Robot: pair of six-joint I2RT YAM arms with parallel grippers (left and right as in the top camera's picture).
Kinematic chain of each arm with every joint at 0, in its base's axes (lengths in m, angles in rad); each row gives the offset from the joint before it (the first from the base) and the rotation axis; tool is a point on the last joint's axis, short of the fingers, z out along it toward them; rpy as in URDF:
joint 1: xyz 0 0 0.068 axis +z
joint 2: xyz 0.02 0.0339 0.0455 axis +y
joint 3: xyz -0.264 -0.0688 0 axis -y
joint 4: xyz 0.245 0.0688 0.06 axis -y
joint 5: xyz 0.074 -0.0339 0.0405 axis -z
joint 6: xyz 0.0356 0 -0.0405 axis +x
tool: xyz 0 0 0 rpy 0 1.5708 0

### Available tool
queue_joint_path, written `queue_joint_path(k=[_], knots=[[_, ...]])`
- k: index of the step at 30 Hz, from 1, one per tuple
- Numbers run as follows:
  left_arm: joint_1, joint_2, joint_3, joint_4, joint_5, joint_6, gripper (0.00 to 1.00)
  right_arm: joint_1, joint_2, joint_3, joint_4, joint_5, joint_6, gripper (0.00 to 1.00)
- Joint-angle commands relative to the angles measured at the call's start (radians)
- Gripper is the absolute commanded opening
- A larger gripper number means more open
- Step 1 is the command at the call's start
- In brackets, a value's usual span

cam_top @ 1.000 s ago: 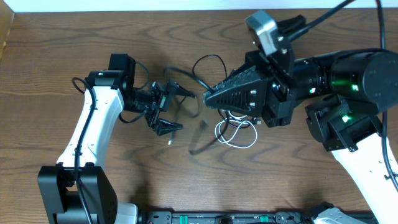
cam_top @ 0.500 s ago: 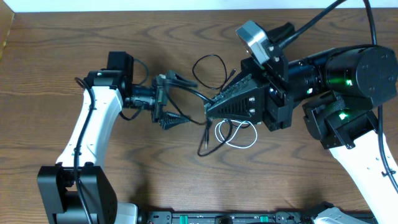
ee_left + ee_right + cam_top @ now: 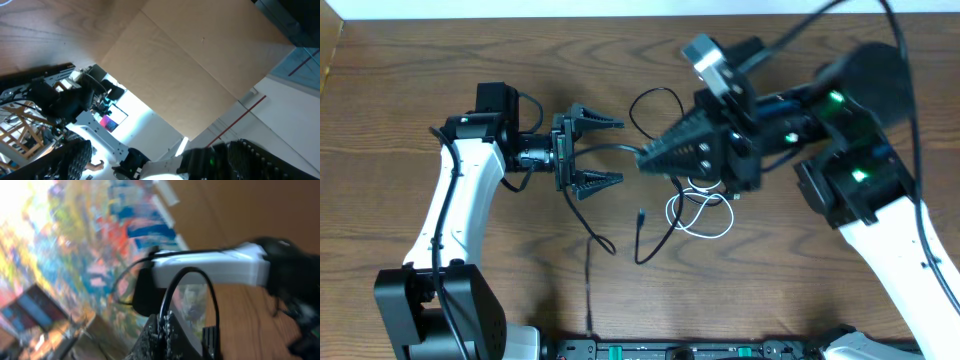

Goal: Untangle cables
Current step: 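Bring the held black cable toward the left gripper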

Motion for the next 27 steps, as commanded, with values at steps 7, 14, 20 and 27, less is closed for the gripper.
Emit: queue_joint_path(k=[7, 14, 20, 27], knots=[[0.001, 0.005, 0.002, -0.003, -0.059, 0.016, 0.93, -0.164, 0.084, 0.003, -0.062, 0.051, -0.059, 0.01], [0.023, 0.005, 0.002, -0.003, -0.157, -0.048, 0.93, -0.232, 0.082, 0.003, -0.090, -0.028, -0.059, 0.01], [0.027, 0.005, 0.002, -0.005, -0.086, -0.120, 0.93, -0.196, 0.082, 0.003, -0.125, -0.037, -0.114, 0.01], [0.026, 0.004, 0.002, -0.009, 0.052, -0.138, 0.93, -0.143, 0.082, 0.003, -0.288, 0.111, -0.277, 0.01]])
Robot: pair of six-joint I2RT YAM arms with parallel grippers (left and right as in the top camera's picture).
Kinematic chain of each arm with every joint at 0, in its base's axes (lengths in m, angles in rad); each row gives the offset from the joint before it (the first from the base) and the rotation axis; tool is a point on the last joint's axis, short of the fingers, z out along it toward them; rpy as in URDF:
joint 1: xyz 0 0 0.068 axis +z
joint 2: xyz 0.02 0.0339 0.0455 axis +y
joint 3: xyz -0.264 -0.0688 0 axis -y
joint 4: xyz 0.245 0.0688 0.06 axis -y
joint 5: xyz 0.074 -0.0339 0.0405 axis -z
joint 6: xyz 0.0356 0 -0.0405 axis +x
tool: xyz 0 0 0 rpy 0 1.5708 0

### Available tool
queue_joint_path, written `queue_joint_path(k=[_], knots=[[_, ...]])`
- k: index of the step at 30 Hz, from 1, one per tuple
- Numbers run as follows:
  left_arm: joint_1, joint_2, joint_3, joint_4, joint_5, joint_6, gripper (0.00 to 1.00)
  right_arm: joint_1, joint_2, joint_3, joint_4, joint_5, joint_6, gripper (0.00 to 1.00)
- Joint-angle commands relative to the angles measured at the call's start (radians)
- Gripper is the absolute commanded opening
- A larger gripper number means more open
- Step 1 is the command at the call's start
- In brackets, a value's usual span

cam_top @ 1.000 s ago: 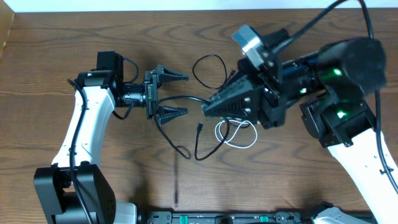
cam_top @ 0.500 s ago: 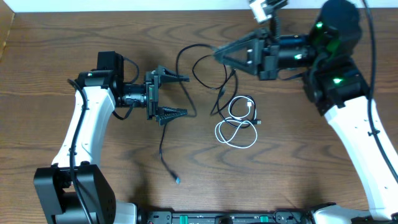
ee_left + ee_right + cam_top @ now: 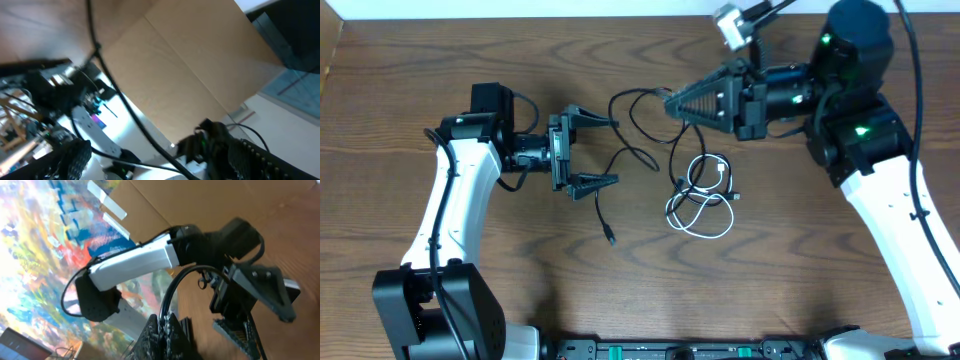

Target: Untangle cables

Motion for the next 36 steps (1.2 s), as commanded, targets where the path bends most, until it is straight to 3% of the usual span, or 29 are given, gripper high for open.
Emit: queue_joint_path(k=[1, 6, 15, 23, 30, 36], knots=[[0.003, 0.004, 0.002, -0.003, 0.075, -0.023, 0.93, 0.027, -0.018, 0.005, -0.080, 0.132, -0.129, 0.01], [0.003, 0.004, 0.002, -0.003, 0.075, -0.024, 0.93, 0.036, -0.018, 0.005, -0.193, 0.293, -0.192, 0.01], [0.003, 0.004, 0.002, -0.003, 0.075, -0.065, 0.86, 0.084, -0.018, 0.005, -0.171, 0.294, -0.192, 0.01], [0.003, 0.004, 0.002, -0.003, 0.073, -0.096, 0.81, 0.134, -0.018, 0.005, -0.022, 0.293, -0.117, 0.01], [0.003, 0.004, 0.002, -0.003, 0.074, -0.117, 0.81, 0.175, -0.018, 0.005, -0.052, 0.290, -0.167, 0.01], [0.003, 0.004, 0.002, -0.003, 0.073, -0.131, 0.72, 0.187, -0.018, 0.005, -0.052, 0.291, -0.171, 0.01]])
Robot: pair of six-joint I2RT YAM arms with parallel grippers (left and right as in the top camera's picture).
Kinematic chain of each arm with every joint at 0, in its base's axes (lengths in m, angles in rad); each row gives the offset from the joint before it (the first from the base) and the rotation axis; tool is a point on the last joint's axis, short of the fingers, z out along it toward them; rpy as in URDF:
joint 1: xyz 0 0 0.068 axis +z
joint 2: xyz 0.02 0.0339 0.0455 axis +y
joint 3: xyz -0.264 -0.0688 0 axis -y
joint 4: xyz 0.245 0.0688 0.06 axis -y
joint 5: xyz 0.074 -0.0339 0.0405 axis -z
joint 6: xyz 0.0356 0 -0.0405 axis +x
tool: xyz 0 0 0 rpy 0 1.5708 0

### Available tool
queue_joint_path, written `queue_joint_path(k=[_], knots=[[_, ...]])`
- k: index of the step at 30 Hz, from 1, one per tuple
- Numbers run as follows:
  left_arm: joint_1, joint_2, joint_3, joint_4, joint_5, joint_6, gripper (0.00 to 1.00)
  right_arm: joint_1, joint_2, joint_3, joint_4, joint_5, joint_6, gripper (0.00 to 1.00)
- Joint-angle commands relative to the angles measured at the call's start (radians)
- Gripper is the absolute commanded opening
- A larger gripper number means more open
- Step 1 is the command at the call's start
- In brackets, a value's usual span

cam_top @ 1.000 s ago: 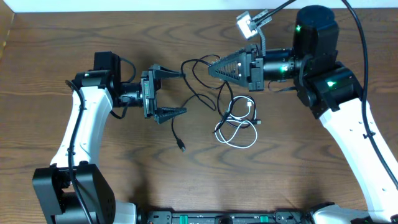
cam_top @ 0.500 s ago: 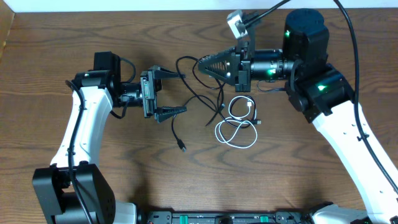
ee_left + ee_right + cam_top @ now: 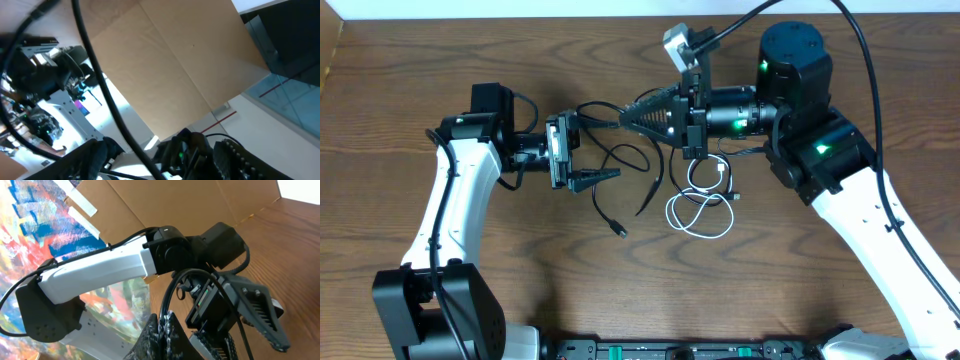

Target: Untangle cables

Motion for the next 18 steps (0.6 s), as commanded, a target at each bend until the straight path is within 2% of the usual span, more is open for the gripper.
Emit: queue_joint_path(k=[1, 6, 12, 15, 18], knots=[[0.003, 0.004, 0.002, -0.002, 0.024, -0.014, 0.71, 0.015, -0.018, 0.006, -0.001, 0.002, -0.024, 0.01], [0.003, 0.004, 0.002, -0.002, 0.024, -0.014, 0.63, 0.015, -0.018, 0.006, 0.000, 0.001, -0.023, 0.01], [0.003, 0.004, 0.002, -0.002, 0.024, -0.014, 0.60, 0.016, -0.018, 0.006, -0.018, 0.000, -0.023, 0.01], [0.003, 0.004, 0.002, -0.002, 0.024, -0.014, 0.50, 0.016, -0.018, 0.006, -0.023, 0.000, -0.023, 0.01], [0.003, 0.004, 0.002, -0.002, 0.024, -0.014, 0.45, 0.016, -0.018, 0.006, -0.023, 0.000, -0.023, 0.01]])
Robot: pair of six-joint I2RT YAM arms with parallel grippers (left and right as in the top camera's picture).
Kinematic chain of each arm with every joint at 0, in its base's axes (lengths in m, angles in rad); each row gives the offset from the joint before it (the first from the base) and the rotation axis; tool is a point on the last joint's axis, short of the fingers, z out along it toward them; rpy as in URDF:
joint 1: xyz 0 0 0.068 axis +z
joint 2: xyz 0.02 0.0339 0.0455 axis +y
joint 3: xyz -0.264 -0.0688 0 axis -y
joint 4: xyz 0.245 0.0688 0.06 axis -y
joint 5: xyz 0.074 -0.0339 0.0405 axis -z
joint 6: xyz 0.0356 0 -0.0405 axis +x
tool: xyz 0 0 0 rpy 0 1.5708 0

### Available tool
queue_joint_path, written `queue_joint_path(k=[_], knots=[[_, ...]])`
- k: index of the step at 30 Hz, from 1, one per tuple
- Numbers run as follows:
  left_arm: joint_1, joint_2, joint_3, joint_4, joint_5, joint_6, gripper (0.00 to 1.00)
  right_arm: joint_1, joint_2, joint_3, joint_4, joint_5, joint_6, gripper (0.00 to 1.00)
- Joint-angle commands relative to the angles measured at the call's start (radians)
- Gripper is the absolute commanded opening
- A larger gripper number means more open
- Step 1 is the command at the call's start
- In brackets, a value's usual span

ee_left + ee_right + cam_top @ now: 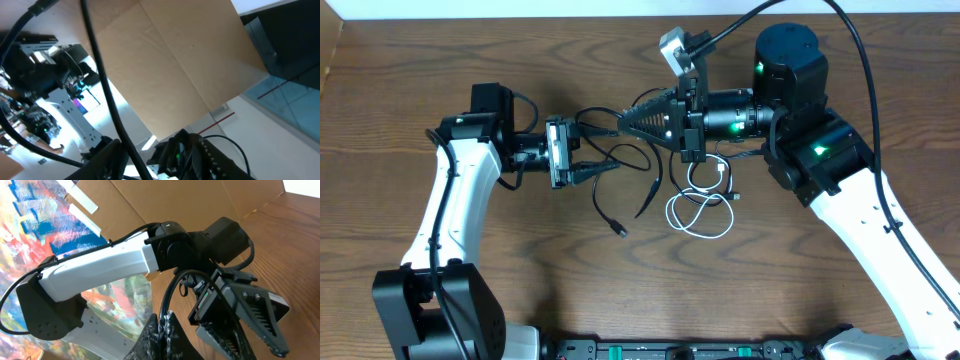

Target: Untangle cables

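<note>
A black cable (638, 170) loops over the brown table (400, 80), its plug end (620, 230) lying free. A white cable (702, 208) is coiled below my right gripper. My right gripper (623, 121) is shut on the black cable (176, 287), pinched at its tips (164, 316). My left gripper (608, 146) faces it from the left. The left gripper's fingers (112, 157) stand either side of the black cable (107, 110), with gaps on both sides. In the right wrist view the left gripper (240, 317) appears close ahead.
The white left arm (455, 200) reaches in from the left and the right arm (860, 220) from the right. Cardboard walls (200, 200) stand behind the table. A black rail (670, 350) runs along the table's front edge.
My left gripper's fingers have drawn closer together around the black cable running between them. The right gripper has stayed where it was, still shut on the cable.
My right gripper was shut on the black cable over the table's middle, the left gripper open beside it. Then the right gripper held the cable further back and right. Later it held the cable between the left gripper's open fingers, which have now narrowed.
</note>
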Motion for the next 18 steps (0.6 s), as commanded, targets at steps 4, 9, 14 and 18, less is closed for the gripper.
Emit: queue_joint_path(k=[4, 9, 14, 18], knots=[[0.003, 0.004, 0.002, -0.002, 0.023, 0.003, 0.40, 0.005, -0.017, 0.006, 0.002, 0.001, -0.018, 0.01], [0.003, 0.004, 0.002, -0.002, 0.023, 0.004, 0.30, 0.005, -0.018, 0.006, 0.007, 0.001, -0.018, 0.01], [0.003, 0.004, 0.002, -0.002, 0.011, 0.004, 0.28, 0.002, -0.018, 0.006, 0.021, 0.000, -0.017, 0.01], [0.005, 0.004, 0.002, -0.002, -0.041, 0.004, 0.26, -0.017, -0.018, 0.006, 0.060, -0.005, 0.050, 0.01]])
